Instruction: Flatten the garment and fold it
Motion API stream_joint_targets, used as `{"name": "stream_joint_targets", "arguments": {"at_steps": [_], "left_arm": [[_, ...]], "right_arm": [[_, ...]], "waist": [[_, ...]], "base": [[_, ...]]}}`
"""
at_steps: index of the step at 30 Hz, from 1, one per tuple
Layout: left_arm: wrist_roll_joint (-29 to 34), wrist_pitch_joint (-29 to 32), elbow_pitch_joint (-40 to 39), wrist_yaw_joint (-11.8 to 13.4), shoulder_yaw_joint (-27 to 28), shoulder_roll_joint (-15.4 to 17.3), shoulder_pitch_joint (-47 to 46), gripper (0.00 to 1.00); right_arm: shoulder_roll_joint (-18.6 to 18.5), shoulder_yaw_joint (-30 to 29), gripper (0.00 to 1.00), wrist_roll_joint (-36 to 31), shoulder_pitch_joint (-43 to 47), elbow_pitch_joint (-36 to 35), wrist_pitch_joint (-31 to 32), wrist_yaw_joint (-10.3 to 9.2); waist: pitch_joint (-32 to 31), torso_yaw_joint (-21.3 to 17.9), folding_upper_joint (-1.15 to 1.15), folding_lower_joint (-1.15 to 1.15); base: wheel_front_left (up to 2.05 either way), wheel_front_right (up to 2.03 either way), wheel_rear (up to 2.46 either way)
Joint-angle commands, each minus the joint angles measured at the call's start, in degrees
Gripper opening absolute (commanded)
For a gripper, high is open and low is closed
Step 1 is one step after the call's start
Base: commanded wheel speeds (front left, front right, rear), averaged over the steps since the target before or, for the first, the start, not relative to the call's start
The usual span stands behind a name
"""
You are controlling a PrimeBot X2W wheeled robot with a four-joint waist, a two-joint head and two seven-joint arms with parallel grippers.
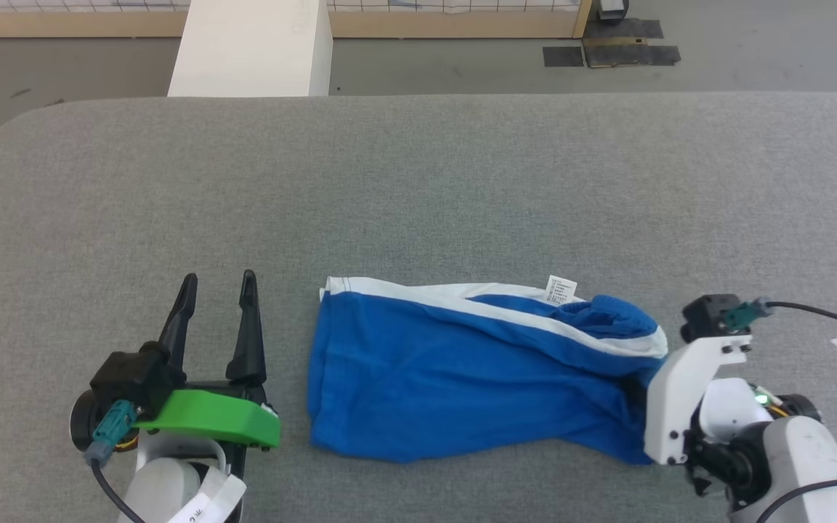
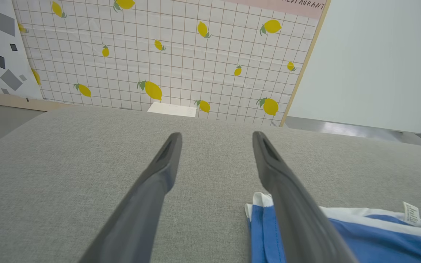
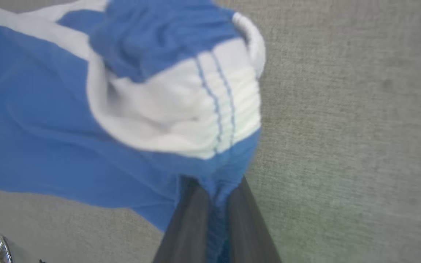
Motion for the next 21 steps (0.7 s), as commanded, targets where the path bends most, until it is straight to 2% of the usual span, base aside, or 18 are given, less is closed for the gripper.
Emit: {"name": "stream_joint_targets", "arguments": {"at_steps": [1,5,9,13,17,21], "left_arm": [[0.38,-0.26,0.13,-0.44,0.23,-0.29,-0.32,1.00],[0.40,-0.26,0.25,-0.65,0.23,-0.42,0.05,1.00],[0.34,-0.26,0.40,-0.81,0.24,-0.51,0.41,1.00],[0.25,-0.26,0.56,-0.94,0.34,-0.56,0.70,1.00],[0.15,-0.26,0.82,-1.08,0.37,-0.59,0.86,1.00],[0.05,-0.26,0.98,-1.19,0.38,-0.62,0.78,1.00]], "right_arm": [[-0.12,-1.36,0.00,-1.43,-0.86,-0.56,0.51,-0.09],[-0.25,-7.02,0.00,-6.51,-0.83,-3.38,1.55,-0.09],[-2.25,-12.86,0.00,-11.54,-0.80,-6.60,2.88,-0.09],[-3.51,-15.68,0.00,-14.72,-0.77,-9.59,4.85,-0.09],[-3.11,-12.80,0.00,-13.84,-0.29,-14.05,7.58,-0.09],[-2.37,-5.66,0.00,-10.57,0.98,-19.90,11.01,-0.09]], "waist": [[-0.34,-0.12,0.00,0.00],[-1.03,-0.16,0.00,0.00],[-1.50,-0.11,0.00,0.00],[-1.76,-0.08,0.00,0.00],[-2.06,0.01,0.00,0.00],[-2.09,0.21,0.00,0.00]], "base": [[0.00,0.00,0.00],[0.00,0.00,0.00],[0.00,0.00,0.00],[0.00,0.00,0.00],[0.00,0.00,0.00],[0.00,0.00,0.00]]}}
